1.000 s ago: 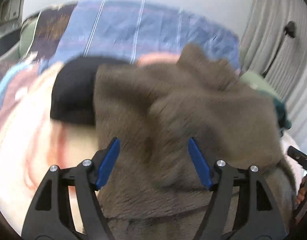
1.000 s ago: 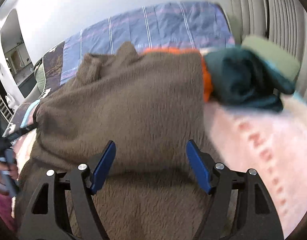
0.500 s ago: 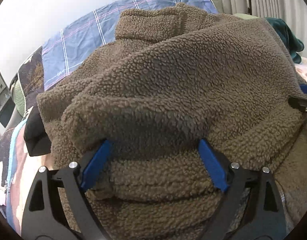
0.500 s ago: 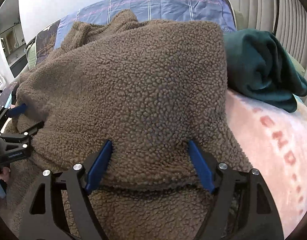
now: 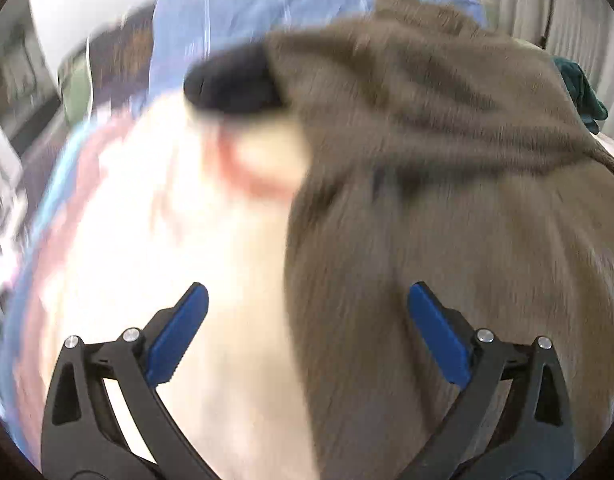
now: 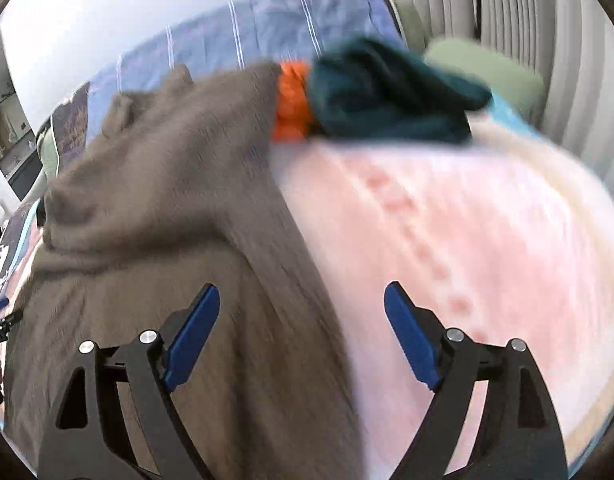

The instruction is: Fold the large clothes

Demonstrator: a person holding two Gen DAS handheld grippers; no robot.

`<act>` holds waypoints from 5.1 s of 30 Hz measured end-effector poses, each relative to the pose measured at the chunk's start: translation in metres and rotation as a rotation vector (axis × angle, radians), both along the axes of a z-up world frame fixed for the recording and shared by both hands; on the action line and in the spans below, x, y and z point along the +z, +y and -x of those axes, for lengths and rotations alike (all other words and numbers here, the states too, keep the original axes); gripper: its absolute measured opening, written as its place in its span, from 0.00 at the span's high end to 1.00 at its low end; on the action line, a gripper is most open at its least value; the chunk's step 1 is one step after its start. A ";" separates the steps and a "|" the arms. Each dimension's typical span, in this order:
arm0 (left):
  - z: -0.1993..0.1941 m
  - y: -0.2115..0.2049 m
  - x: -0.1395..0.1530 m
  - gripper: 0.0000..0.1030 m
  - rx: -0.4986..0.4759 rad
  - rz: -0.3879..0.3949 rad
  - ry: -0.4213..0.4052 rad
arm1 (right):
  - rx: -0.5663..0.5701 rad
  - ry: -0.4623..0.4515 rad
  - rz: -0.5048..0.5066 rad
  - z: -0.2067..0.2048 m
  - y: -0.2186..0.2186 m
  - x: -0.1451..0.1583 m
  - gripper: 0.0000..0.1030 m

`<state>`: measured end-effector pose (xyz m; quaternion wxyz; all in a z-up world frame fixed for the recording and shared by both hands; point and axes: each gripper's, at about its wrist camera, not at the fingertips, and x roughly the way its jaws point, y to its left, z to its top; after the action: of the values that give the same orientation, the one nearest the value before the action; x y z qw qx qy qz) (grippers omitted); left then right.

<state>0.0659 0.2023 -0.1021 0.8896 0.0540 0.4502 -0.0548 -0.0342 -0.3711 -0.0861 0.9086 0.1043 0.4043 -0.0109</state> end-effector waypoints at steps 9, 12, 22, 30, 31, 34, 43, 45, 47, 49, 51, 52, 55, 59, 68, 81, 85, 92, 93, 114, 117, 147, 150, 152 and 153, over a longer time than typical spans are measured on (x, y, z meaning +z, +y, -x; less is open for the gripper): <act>0.054 0.012 -0.013 0.02 0.007 0.125 0.032 | 0.044 0.020 -0.139 0.046 -0.005 -0.020 0.18; 0.071 0.013 -0.018 0.02 0.028 0.183 0.029 | 0.054 0.024 -0.139 0.055 0.003 -0.021 0.18; 0.125 0.021 -0.026 0.03 -0.006 0.283 0.025 | 0.046 0.016 -0.207 0.096 0.002 -0.026 0.18; 0.158 0.010 -0.022 0.25 -0.097 0.436 -0.002 | 0.115 -0.008 -0.328 0.120 0.010 -0.024 0.23; 0.162 0.008 -0.020 0.28 -0.120 0.464 -0.007 | 0.135 -0.019 -0.368 0.123 0.010 -0.022 0.27; 0.166 -0.002 -0.020 0.39 -0.126 0.426 -0.028 | 0.147 -0.054 -0.414 0.129 0.005 -0.017 0.37; 0.155 -0.005 -0.034 0.36 -0.102 0.465 0.022 | 0.170 -0.009 -0.436 0.140 0.003 -0.026 0.39; 0.151 -0.007 -0.036 0.35 -0.092 0.458 0.031 | 0.175 -0.007 -0.461 0.140 0.002 -0.028 0.39; 0.151 -0.010 -0.034 0.38 -0.090 0.439 0.024 | 0.179 -0.016 -0.465 0.141 0.001 -0.028 0.50; 0.153 -0.011 -0.028 0.55 -0.096 0.441 0.003 | 0.169 -0.027 -0.459 0.144 -0.001 -0.026 0.73; 0.151 -0.008 -0.020 0.74 -0.084 0.472 -0.022 | 0.163 -0.057 -0.525 0.145 -0.010 -0.020 0.86; 0.152 -0.007 -0.015 0.76 -0.079 0.480 -0.041 | 0.170 -0.077 -0.550 0.146 -0.012 -0.016 0.87; 0.154 -0.004 0.013 0.81 -0.097 0.491 -0.150 | 0.208 -0.161 -0.583 0.145 -0.011 0.011 0.88; 0.156 0.005 0.062 0.88 -0.114 0.530 -0.297 | 0.235 -0.268 -0.637 0.143 -0.013 0.047 0.89; 0.217 0.011 0.156 0.88 -0.182 0.499 -0.587 | 0.294 -0.524 -0.600 0.196 -0.008 0.133 0.90; 0.206 0.017 0.168 0.87 -0.102 0.476 -0.592 | 0.179 -0.626 -0.472 0.201 -0.010 0.150 0.90; 0.184 0.017 0.161 0.87 -0.068 0.450 -0.561 | 0.152 -0.605 -0.473 0.181 -0.013 0.137 0.90; 0.138 0.011 0.165 0.86 -0.066 0.406 -0.546 | 0.134 -0.604 -0.403 0.135 -0.005 0.143 0.89; 0.127 0.010 0.166 0.86 -0.068 0.410 -0.540 | 0.128 -0.595 -0.401 0.123 -0.005 0.143 0.89; -0.052 -0.003 0.030 0.79 0.054 0.373 -0.224 | -0.029 -0.295 -0.205 -0.040 0.004 0.038 0.80; -0.032 0.009 0.044 0.69 0.037 0.441 -0.252 | -0.005 -0.291 -0.259 -0.026 -0.001 0.050 0.64; -0.050 -0.071 0.092 0.19 -0.243 -0.106 -0.377 | 0.308 -0.257 0.231 -0.066 0.070 0.098 0.13; -0.081 -0.065 0.095 0.19 -0.230 -0.076 -0.343 | 0.355 -0.212 0.248 -0.094 0.070 0.097 0.14; -0.097 -0.060 0.093 0.19 -0.249 -0.034 -0.309 | 0.383 -0.180 0.259 -0.111 0.069 0.094 0.14; -0.105 -0.059 0.090 0.18 -0.285 0.007 -0.288 | 0.407 -0.160 0.234 -0.119 0.067 0.092 0.14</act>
<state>0.1705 0.1438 -0.0126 0.9281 0.1215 0.3060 -0.1736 0.0849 -0.3045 0.0057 0.9271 -0.0849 0.3395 0.1340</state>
